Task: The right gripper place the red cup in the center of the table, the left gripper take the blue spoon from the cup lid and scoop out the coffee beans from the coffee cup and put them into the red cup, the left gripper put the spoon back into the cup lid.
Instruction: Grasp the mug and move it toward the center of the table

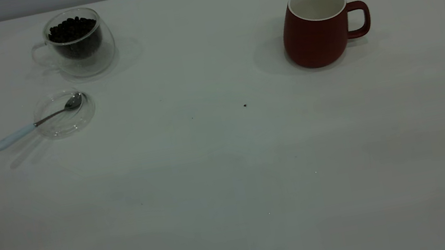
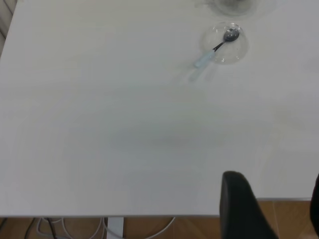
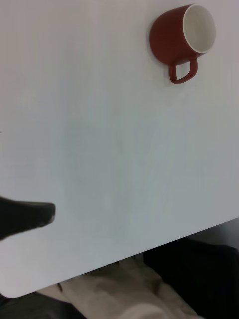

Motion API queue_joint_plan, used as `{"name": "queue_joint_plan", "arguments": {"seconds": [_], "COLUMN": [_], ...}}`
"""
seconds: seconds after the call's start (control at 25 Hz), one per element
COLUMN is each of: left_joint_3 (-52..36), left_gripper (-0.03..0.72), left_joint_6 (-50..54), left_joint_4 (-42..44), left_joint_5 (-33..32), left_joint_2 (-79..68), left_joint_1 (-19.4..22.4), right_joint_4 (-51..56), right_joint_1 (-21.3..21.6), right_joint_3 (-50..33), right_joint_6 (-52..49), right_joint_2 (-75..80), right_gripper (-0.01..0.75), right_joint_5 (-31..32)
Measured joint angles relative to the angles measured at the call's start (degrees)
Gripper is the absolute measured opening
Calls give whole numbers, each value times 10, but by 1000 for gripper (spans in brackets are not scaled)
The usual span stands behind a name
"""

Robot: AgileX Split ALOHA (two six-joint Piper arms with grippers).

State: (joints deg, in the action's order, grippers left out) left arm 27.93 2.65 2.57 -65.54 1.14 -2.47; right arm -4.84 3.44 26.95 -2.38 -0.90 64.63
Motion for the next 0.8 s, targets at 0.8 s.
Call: {"name": "queue_joint_plan", "arguments": {"seconds": [0.8], "left_joint_3": [0], "left_gripper": [408], "left_joint_6": [-1], "left_joint_4": [0], "left_joint_5": [0], "left_joint_2": [0], "left_joint_1": [0], "right_joint_4": [14], "right_joint_1": [0], "right_joint_3": [0], "right_joint_6": [0], "right_joint_2": [0], "right_gripper": [531], "right_joint_5": [0]}}
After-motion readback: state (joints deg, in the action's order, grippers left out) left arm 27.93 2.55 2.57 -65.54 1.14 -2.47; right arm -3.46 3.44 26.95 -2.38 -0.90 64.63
